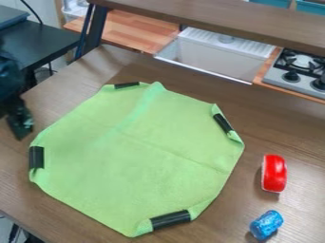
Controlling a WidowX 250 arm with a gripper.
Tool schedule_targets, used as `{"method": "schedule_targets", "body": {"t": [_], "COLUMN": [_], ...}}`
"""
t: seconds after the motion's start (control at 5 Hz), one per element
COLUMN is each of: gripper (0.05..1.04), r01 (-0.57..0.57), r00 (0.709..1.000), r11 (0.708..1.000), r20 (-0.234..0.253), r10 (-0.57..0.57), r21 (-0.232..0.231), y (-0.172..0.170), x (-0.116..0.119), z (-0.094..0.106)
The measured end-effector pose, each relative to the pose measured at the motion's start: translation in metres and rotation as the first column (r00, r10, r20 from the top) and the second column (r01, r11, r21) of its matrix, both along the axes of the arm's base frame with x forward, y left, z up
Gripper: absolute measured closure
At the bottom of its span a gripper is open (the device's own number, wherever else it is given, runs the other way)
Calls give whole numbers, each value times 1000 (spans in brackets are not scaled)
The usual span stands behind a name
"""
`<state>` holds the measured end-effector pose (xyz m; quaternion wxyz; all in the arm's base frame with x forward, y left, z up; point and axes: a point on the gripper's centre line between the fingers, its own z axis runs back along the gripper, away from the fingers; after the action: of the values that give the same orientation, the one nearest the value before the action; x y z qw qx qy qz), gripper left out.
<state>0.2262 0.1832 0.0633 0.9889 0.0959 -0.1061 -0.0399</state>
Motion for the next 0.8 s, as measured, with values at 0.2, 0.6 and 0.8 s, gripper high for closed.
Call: {"method": "schedule_targets", "body": {"t": [0.2,0.6,0.8], "gripper": [82,82,82], "r01": [20,-23,-59], "r00": [1000,999,996], "r11": [1000,999,996], "r20": [-4,-25,-62], "r10": [-21,24,64], "r21": [-18,46,71], "y": [8,25,33], "x": [-12,-25,-29], "z": [3,2,-10]}}
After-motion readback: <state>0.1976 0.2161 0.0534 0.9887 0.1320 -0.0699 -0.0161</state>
